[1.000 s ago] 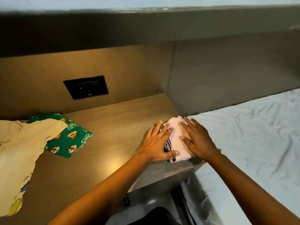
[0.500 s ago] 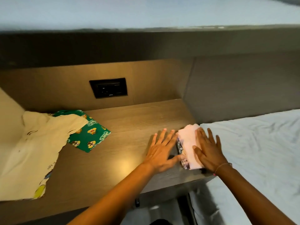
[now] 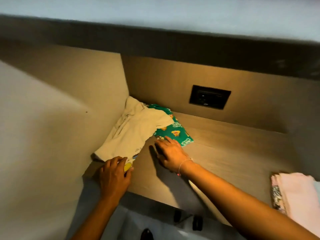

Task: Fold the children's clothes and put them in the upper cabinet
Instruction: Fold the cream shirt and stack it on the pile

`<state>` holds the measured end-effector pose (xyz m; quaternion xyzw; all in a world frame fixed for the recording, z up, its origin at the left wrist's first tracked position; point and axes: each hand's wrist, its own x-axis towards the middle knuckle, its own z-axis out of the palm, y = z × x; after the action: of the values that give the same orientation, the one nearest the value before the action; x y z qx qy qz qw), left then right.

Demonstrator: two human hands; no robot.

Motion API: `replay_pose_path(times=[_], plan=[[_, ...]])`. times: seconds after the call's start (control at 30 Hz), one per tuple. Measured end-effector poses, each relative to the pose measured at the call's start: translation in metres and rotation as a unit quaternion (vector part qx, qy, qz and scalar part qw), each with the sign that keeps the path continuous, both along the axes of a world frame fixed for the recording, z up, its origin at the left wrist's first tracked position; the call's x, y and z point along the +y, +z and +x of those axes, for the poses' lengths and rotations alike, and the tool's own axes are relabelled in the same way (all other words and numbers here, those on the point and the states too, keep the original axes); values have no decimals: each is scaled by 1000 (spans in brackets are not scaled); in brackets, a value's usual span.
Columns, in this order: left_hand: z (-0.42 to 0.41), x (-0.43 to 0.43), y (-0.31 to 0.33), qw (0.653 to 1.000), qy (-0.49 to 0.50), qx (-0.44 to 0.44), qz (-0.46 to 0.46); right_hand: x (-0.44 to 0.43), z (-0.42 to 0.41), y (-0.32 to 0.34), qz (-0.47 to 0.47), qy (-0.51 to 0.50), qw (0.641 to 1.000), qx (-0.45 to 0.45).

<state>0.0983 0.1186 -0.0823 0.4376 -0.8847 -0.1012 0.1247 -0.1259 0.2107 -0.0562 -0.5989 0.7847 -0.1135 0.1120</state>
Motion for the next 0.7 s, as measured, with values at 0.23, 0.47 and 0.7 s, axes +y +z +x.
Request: replay_pose_path(times=[0.23, 0.47, 0.7], plan=[[7, -13, -3, 998, 0, 67, -6, -79, 6, 5, 37, 86, 994, 59], [-2, -14, 77, 969, -39, 231, -73, -90, 14, 3, -80, 30, 994, 62], [18, -34, 150, 932, -19, 356, -61, -79, -53, 49, -189, -200, 960, -56]])
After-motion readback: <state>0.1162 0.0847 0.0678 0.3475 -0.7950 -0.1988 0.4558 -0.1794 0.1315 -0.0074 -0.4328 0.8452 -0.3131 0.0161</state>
